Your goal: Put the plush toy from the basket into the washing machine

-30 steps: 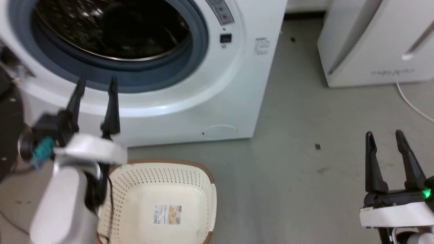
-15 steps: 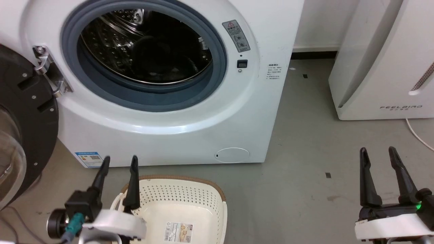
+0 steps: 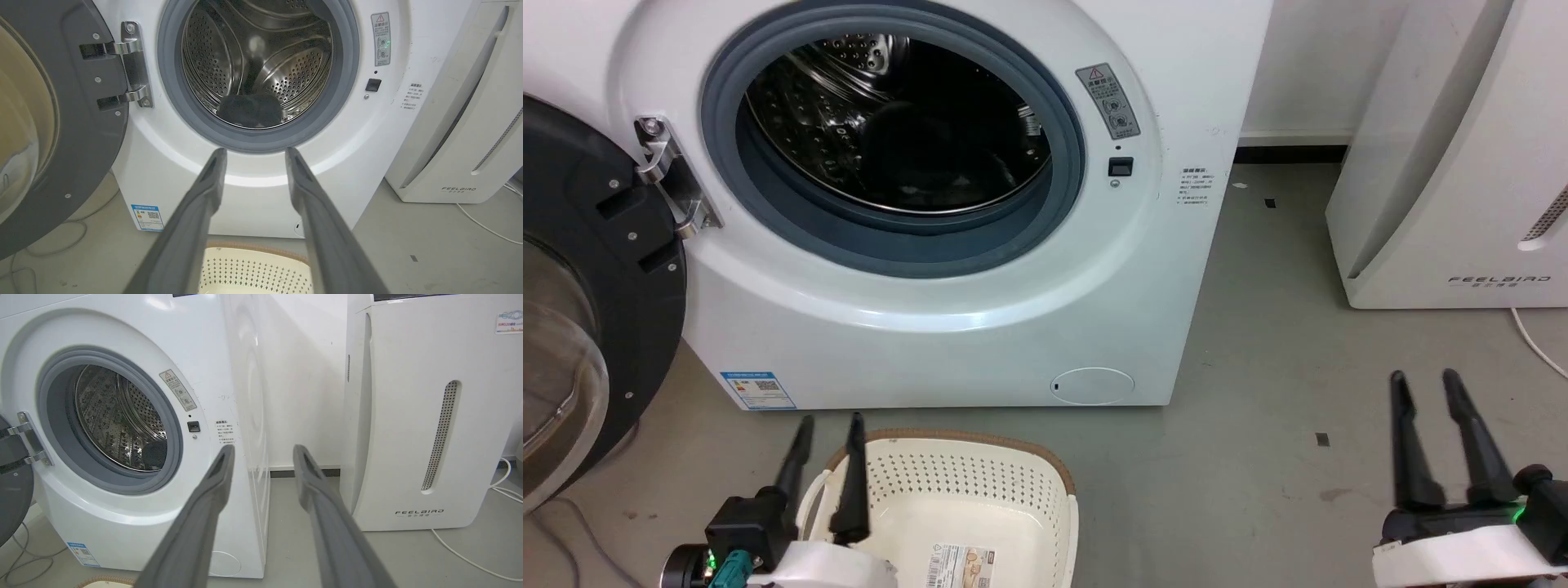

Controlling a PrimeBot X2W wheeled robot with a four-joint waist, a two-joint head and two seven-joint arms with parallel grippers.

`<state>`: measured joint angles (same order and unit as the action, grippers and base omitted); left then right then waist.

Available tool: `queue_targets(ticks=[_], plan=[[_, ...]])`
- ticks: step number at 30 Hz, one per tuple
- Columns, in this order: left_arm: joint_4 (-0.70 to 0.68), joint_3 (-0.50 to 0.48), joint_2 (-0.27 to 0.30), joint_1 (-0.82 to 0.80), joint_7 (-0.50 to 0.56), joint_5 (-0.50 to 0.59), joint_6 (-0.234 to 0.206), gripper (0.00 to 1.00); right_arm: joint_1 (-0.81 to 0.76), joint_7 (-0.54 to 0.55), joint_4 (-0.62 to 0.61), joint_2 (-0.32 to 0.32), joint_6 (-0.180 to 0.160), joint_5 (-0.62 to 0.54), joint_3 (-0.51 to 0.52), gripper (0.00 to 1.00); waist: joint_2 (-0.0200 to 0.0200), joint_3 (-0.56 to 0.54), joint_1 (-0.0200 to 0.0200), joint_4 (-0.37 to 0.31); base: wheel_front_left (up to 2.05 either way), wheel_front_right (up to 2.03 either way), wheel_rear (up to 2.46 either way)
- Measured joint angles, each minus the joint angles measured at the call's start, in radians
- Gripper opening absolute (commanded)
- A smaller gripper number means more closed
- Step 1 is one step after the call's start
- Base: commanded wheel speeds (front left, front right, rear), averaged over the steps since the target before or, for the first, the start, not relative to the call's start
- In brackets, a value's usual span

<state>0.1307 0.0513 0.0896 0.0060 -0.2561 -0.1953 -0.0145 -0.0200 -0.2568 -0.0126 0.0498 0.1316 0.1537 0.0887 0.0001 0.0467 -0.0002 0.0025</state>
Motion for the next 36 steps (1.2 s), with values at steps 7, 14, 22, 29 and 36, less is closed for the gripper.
queue_targets(ticks=[7, 14, 22, 29, 36], plan=[[0.0, 0.001, -0.001, 0.0, 0.004, 0.0, 0.0, 0.0, 0.0, 0.002, 0.0, 0.0, 0.0, -0.002, -0.001, 0.0, 0.0, -0.001, 0.0001, 0.0, 0.0, 0.0, 0.0], [-0.003, 0.0, -0.003, 0.0, 0.019, 0.01, 0.0, 0.0, 0.0, 0.018, 0.0, 0.0, 0.0, -0.005, -0.004, 0.0, 0.0, -0.004, 0.0001, 0.0, 0.0, 0.0, 0.0], [-0.012, -0.002, -0.005, 0.0, 0.036, 0.02, 0.0, 0.0, 0.0, 0.035, 0.0, 0.0, 0.0, -0.014, -0.01, 0.0, 0.0, -0.007, 0.0002, 0.0, 0.0, 0.0, 0.0], [-0.021, -0.005, -0.008, 0.0, 0.053, 0.035, 0.0, 0.0, 0.001, 0.053, 0.001, 0.0, 0.0, -0.023, -0.016, 0.0, 0.0, -0.01, 0.0002, 0.0, 0.0, 0.0, 0.0], [-0.029, -0.007, -0.01, 0.0, 0.066, 0.044, 0.0, 0.0, 0.001, 0.067, 0.001, 0.0, 0.0, -0.032, -0.022, 0.0, 0.0, -0.013, 0.0002, -0.001, 0.0, 0.0, 0.0]])
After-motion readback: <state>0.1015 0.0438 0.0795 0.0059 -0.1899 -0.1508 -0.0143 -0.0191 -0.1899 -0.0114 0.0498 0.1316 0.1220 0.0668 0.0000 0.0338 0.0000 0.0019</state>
